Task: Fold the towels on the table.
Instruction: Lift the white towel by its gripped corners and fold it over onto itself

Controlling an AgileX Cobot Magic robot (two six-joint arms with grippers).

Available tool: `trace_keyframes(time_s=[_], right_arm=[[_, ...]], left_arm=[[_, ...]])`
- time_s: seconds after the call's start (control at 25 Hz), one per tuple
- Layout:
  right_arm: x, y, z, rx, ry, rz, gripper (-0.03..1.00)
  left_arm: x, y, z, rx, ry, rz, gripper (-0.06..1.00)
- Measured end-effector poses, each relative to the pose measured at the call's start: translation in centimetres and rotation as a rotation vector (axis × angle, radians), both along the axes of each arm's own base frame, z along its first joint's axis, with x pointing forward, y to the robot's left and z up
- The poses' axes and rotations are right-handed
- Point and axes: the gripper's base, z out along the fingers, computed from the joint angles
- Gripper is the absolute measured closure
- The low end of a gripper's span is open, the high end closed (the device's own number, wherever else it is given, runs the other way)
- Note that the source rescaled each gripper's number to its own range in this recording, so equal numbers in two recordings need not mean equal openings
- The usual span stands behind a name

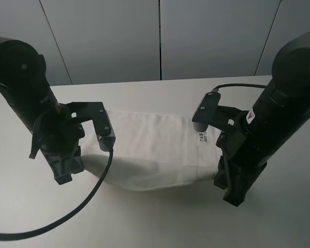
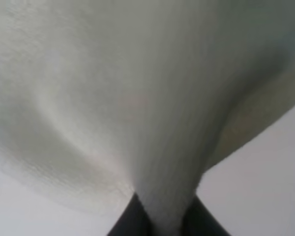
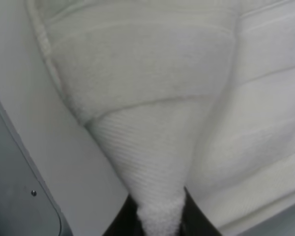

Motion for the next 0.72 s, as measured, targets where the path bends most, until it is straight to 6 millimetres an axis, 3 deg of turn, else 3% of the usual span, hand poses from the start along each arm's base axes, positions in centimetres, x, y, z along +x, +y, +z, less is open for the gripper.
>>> trace_keyframes(time_s=[0.36, 0.72], right_arm=[[1.1, 0.7, 1.8, 0.068, -0.061, -0.181, 0.97], [2.8, 0.2, 2.9, 0.012, -0.154, -0.446, 0.97]], left_arm=[[0.1, -0.1, 2.3, -0.118, -0.079, 0.161, 0.92], [0.6, -0.2, 2.8, -0.170, -0.104, 0.385, 0.92]])
